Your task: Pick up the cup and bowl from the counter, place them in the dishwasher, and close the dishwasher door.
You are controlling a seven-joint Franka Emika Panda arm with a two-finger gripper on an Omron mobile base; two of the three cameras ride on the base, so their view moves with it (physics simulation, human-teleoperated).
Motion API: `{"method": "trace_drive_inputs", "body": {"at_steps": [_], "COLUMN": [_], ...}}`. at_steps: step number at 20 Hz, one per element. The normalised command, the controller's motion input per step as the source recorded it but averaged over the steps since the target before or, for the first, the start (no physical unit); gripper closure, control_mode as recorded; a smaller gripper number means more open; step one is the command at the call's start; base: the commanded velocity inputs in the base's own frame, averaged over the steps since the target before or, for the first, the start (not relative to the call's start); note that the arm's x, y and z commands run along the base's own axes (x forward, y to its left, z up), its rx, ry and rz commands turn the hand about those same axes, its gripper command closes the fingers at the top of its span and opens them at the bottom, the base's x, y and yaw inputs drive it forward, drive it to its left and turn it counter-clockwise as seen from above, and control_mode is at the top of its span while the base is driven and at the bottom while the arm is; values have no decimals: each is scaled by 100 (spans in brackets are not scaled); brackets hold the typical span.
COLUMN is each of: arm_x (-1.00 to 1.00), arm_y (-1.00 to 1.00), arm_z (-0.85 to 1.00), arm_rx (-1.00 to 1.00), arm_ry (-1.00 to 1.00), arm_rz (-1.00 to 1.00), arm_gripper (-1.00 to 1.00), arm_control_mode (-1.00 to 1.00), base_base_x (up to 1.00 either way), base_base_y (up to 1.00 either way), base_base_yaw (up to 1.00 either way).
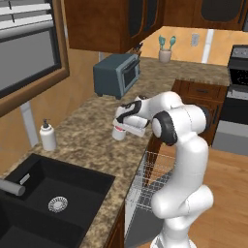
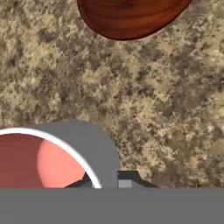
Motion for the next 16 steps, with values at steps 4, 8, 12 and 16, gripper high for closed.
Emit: {"method": "trace_drive_inputs", "body": {"at_steps": [4, 8, 12, 16], "arm_x": [-100, -100, -86, -24], "arm_y": [-43, -88, -100, -96], "arm_z": [32, 10, 3, 0], "arm_rx": [0, 0, 0, 0], "arm_ry": [-17, -13, 1, 5], "arm_rz": [5, 11, 11, 41], "arm_gripper": [100, 100, 100, 100], "arm_control_mode": [-100, -100, -100, -100], "base_base_x": [0, 0, 0, 0], "base_base_y": [0, 0, 0, 0], "base_base_yaw": [0, 0, 0, 0]}}
